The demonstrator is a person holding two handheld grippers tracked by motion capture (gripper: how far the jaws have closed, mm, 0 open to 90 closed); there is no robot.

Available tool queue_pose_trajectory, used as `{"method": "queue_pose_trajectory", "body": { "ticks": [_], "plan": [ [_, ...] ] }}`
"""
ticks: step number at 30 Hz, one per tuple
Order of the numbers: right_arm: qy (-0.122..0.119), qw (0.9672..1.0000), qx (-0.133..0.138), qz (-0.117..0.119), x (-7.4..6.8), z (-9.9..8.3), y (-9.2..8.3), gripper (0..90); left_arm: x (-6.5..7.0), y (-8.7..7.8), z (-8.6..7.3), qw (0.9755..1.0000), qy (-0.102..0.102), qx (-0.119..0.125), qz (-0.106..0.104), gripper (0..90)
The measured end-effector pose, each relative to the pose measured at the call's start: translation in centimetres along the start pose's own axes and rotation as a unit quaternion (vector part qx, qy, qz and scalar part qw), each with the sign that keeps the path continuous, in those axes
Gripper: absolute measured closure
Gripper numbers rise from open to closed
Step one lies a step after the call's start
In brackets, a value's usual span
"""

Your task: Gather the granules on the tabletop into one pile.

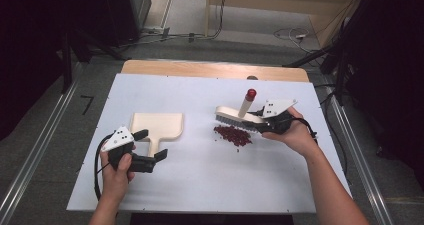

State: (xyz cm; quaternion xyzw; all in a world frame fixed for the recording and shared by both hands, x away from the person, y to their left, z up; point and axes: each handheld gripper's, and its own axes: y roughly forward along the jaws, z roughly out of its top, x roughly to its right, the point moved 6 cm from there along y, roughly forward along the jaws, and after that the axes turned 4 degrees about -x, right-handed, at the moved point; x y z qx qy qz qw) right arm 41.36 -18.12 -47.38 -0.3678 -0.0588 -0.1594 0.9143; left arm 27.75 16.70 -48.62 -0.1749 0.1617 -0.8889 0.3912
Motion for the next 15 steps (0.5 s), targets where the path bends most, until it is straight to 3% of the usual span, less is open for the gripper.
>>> {"method": "queue_pose_trajectory", "body": {
  "ticks": [4,6,8,11,15],
  "plan": [
    [0.033,0.9991,0.015,-0.021,-0.7,1.6,-1.0,65.6,-0.1,0.0,0.0,1.0,0.0,0.001,0.0,0.9],
    [0.077,0.9966,0.016,-0.025,-1.7,2.6,-1.2,65.6,-0.1,0.0,0.0,1.0,-0.001,0.0,0.0,0.9],
    [0.122,0.992,0.018,-0.026,-3.0,3.5,-0.9,65.6,0.0,0.1,0.0,1.0,-0.001,0.0,-0.001,0.9],
    [0.18,0.9833,0.017,-0.024,-4.9,4.4,0.4,65.6,0.0,0.1,0.0,1.0,0.001,-0.001,-0.002,0.9],
    [0.27,0.9629,0.001,-0.002,-6.6,4.4,3.1,65.6,0.1,0.1,0.0,1.0,0.001,-0.001,-0.003,0.9]
  ]
}}
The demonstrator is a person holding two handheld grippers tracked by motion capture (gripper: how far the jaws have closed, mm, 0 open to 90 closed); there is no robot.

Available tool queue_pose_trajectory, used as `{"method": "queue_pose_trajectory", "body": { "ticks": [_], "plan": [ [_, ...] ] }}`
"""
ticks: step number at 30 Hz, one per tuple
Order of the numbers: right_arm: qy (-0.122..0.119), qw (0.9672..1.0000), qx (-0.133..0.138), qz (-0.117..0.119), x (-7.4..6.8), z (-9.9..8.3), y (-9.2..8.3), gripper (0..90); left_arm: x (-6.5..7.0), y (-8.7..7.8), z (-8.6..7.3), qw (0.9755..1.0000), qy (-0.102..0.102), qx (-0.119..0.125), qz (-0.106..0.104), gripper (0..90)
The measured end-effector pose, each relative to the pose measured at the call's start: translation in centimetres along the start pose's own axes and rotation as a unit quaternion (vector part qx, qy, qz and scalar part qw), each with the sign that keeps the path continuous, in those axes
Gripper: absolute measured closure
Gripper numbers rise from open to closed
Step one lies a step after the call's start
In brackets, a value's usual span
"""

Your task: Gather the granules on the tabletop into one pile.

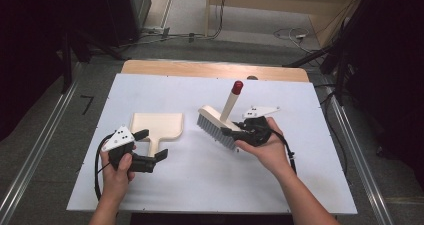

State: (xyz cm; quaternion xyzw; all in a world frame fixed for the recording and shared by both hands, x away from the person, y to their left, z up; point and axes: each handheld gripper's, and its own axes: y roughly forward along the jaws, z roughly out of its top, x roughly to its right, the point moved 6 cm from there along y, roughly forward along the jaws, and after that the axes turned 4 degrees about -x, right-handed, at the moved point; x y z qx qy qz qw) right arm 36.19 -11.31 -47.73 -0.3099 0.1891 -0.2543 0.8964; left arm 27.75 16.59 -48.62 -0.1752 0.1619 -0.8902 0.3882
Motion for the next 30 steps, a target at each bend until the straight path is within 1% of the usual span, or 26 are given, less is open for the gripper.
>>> {"method": "queue_pose_trajectory", "body": {
  "ticks": [2,3,4,5,7,9,11,14,15,18,24,26,27,30],
  "plan": [
    [0.044,0.999,-0.013,-0.001,0.2,-0.5,1.3,65.6,0.0,0.0,0.0,1.0,0.002,0.0,0.0,0.9],
    [0.059,0.9981,-0.02,-0.007,0.5,-0.7,1.7,65.6,0.0,-0.1,0.0,1.0,0.003,0.0,0.0,0.9],
    [0.071,0.9972,-0.016,-0.015,0.8,-0.8,2.0,65.6,-0.1,-0.1,0.0,1.0,0.003,0.001,0.0,0.9],
    [0.086,0.996,-0.012,-0.019,1.2,-0.9,2.0,65.6,-0.1,-0.1,0.1,1.0,0.001,0.003,-0.001,0.9],
    [0.106,0.9937,-0.015,-0.031,2.1,-1.0,1.8,65.6,-0.1,-0.2,0.0,1.0,-0.001,0.003,0.0,0.9],
    [0.117,0.9922,-0.013,-0.042,2.8,-1.2,1.4,65.6,-0.2,-0.2,0.1,1.0,-0.001,0.005,0.001,0.9],
    [0.122,0.991,-0.011,-0.055,3.3,-1.4,1.0,65.6,-0.2,-0.2,0.1,1.0,-0.001,0.005,0.0,0.9],
    [0.134,0.9888,-0.009,-0.065,4.0,-1.9,0.3,65.6,-0.1,-0.1,0.0,1.0,-0.001,0.003,0.0,0.9],
    [0.142,0.9876,-0.008,-0.067,4.2,-2.0,0.0,65.6,-0.1,0.0,0.0,1.0,0.0,0.002,-0.001,0.9],
    [0.153,0.9855,-0.004,-0.074,4.8,-2.4,-0.6,65.6,-0.1,0.0,0.1,1.0,0.0,0.002,-0.001,0.9],
    [0.165,0.9829,0.0,-0.082,5.4,-3.0,-1.5,65.6,-0.1,0.0,0.1,1.0,0.0,0.002,-0.001,0.9],
    [0.165,0.9831,0.004,-0.079,5.5,-3.0,-1.7,65.6,0.0,0.0,0.1,1.0,0.001,0.002,-0.001,0.9],
    [0.162,0.984,0.007,-0.074,5.5,-2.9,-1.9,65.6,-0.1,-0.1,0.1,1.0,0.001,0.001,0.0,1.0],
    [0.138,0.9876,0.023,-0.071,5.5,-2.5,-2.5,65.6,-0.1,-0.1,0.1,1.0,0.0,0.002,-0.001,0.9]
  ]
}}
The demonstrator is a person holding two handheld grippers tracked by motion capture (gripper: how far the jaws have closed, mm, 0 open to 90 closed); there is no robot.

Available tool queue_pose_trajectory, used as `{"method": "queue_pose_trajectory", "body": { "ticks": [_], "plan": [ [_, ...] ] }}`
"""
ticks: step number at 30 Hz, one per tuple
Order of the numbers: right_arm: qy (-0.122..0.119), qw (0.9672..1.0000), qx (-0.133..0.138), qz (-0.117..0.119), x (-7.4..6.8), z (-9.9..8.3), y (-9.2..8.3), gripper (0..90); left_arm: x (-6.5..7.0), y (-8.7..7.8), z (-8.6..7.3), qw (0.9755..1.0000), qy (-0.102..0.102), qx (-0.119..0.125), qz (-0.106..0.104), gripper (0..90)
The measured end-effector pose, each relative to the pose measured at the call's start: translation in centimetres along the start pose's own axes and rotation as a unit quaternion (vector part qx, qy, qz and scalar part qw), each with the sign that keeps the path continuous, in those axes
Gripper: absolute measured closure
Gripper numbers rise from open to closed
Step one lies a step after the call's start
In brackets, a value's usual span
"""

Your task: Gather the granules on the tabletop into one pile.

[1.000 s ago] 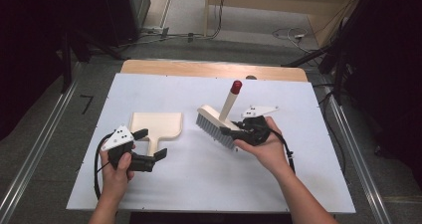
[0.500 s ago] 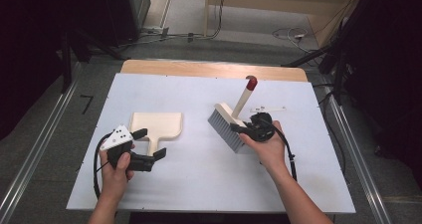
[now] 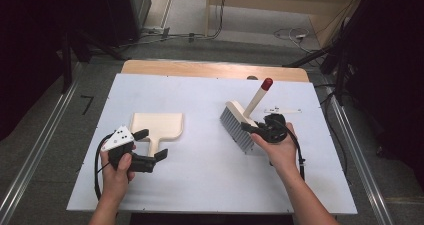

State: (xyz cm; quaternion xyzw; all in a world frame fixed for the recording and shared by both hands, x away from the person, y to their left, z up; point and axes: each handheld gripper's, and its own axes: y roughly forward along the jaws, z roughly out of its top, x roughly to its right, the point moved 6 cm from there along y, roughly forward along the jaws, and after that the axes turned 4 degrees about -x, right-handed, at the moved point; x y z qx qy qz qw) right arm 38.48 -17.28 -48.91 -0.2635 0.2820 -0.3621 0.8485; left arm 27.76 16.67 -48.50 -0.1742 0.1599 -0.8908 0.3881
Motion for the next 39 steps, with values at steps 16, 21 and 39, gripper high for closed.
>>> {"method": "queue_pose_trajectory", "body": {
  "ticks": [16,21,39],
  "plan": [
    [-0.295,0.9346,-0.087,0.179,-0.1,-1.3,-3.6,65.6,0.1,0.1,0.0,1.0,-0.001,-0.002,0.001,0.9],
    [-0.331,0.9212,-0.089,0.185,1.6,-2.3,-2.4,65.6,0.1,0.2,0.0,1.0,-0.001,-0.001,0.0,0.9],
    [-0.336,0.9259,-0.078,0.155,3.6,1.5,1.2,65.6,-0.1,0.1,0.0,1.0,-0.002,-0.001,0.001,1.0]
  ]
}}
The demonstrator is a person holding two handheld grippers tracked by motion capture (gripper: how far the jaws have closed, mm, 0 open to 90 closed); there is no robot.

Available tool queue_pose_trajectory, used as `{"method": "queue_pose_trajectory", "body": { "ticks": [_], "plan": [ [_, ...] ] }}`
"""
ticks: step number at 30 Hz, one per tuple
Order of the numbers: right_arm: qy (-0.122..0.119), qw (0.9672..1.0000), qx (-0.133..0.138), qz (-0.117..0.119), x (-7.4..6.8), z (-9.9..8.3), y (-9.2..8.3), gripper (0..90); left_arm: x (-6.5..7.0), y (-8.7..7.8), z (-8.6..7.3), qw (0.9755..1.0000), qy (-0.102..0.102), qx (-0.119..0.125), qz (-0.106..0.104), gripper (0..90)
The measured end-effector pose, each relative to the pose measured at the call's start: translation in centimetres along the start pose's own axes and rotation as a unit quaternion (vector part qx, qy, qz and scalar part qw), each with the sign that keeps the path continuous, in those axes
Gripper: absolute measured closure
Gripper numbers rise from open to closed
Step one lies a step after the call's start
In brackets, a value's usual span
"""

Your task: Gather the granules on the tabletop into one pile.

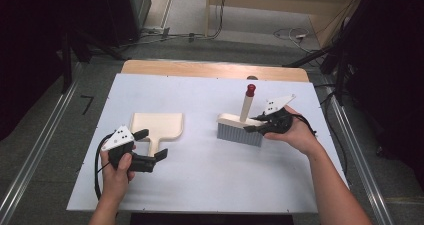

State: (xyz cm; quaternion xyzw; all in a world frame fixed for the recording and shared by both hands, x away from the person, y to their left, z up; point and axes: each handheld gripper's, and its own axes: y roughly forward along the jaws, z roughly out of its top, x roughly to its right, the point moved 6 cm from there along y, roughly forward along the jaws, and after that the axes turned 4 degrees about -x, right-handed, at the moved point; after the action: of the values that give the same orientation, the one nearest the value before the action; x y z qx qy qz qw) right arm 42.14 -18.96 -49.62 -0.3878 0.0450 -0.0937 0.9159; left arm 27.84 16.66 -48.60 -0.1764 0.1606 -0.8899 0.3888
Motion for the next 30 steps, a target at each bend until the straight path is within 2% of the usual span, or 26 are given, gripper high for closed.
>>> {"method": "queue_pose_trajectory", "body": {
  "ticks": [7,22,27,30],
  "plan": [
    [0.01,0.9999,0.005,-0.012,0.9,0.4,0.3,65.6,0.0,0.0,0.0,1.0,0.0,0.0,0.0,1.0],
    [0.049,0.998,0.018,-0.034,2.1,0.2,0.2,65.5,0.0,0.1,0.0,1.0,0.0,-0.003,0.0,1.0],
    [0.064,0.9972,0.018,-0.034,2.2,0.3,0.2,65.5,0.0,0.1,0.0,1.0,0.001,-0.003,0.0,1.0],
    [0.076,0.9967,0.02,-0.019,1.8,0.5,0.1,65.6,0.0,0.1,0.0,1.0,0.0,-0.003,0.0,1.0]
  ]
}}
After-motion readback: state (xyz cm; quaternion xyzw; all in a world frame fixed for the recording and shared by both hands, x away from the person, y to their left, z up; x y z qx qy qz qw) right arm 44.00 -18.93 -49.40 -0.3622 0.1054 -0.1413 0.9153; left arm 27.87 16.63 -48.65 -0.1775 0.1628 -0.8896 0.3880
